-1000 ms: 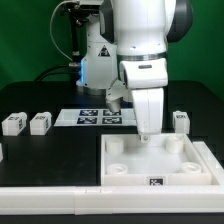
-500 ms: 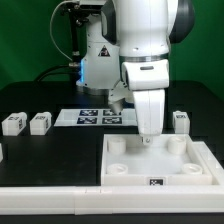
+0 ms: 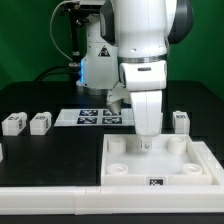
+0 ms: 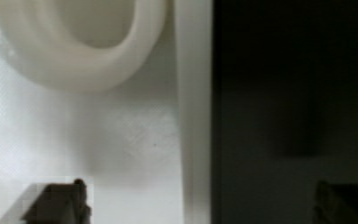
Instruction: Assemble one leg
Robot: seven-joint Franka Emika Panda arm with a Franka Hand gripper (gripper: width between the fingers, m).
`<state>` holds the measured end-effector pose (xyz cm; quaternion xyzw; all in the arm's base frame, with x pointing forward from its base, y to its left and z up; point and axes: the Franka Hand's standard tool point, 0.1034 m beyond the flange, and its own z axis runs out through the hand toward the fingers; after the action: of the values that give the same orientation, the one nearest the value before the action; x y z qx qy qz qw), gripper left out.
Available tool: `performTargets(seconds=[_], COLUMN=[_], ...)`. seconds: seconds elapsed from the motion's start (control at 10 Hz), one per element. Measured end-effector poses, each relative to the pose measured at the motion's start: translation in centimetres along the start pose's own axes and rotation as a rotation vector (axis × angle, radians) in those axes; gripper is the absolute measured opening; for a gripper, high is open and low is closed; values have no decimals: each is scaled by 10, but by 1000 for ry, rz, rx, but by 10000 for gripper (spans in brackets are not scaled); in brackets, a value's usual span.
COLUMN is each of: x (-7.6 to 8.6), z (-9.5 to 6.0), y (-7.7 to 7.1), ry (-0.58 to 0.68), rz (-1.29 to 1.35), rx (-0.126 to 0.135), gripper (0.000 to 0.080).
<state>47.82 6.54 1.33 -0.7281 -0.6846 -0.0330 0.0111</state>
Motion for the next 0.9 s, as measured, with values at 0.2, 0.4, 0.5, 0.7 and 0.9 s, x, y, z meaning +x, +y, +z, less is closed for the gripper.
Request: performTargets(seconds=[0.2,0.4,0.5,0.7,0.9], x=[3,6,5,-3,-3], z=[-4,-19,-30,-45,-42], y=[1,-2,-8,-30,-32], ry=[0,-3,-7,8,8], rz=[31,72,104,257,284], rx=[-6,-23,-34,-87,-79], gripper=[646,649,649,649,649])
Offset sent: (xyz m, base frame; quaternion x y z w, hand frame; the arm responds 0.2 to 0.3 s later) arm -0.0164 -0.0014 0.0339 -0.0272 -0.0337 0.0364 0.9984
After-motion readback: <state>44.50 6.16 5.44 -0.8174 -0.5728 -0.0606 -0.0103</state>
